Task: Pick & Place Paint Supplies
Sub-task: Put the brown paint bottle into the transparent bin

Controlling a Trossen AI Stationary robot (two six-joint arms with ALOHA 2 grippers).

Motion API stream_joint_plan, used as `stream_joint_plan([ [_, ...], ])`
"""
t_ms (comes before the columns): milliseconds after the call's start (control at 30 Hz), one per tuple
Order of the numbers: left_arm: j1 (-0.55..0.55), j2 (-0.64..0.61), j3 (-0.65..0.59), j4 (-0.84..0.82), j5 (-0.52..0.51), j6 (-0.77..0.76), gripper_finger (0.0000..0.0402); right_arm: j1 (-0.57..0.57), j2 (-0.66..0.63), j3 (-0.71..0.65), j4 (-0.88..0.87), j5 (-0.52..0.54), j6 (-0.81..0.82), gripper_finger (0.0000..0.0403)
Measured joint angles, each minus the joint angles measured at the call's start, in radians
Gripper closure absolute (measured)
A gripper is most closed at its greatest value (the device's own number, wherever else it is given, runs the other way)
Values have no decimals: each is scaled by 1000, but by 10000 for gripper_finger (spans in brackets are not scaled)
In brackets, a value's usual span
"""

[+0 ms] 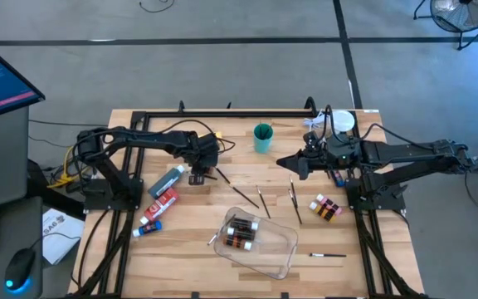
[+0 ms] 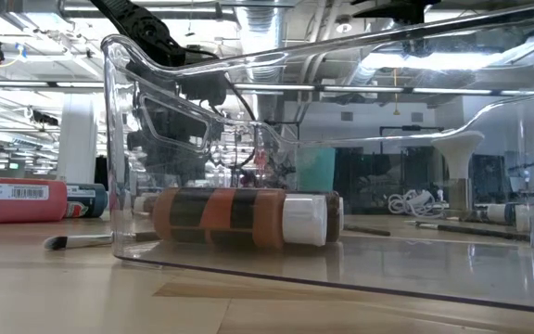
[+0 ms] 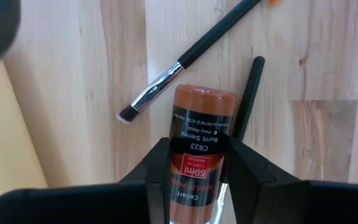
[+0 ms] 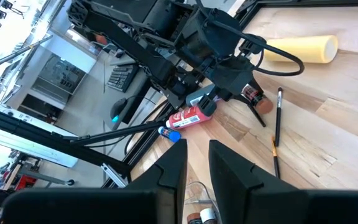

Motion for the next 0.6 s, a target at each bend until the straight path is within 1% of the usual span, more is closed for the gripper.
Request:
stream_joint_plan([
  [133,0,0,0,0,0,-11,317,0,0,0,0,3,0,342],
  [400,-17,75,-13,4,14,-56,269,0,0,0,1,4,0,342],
  [500,-38,88,-12,7,7,-56,267,1,0,0,1,4,1,342],
  [600,-48,82,-13,11,3,-55,273,2,0,0,1,3,3,342],
])
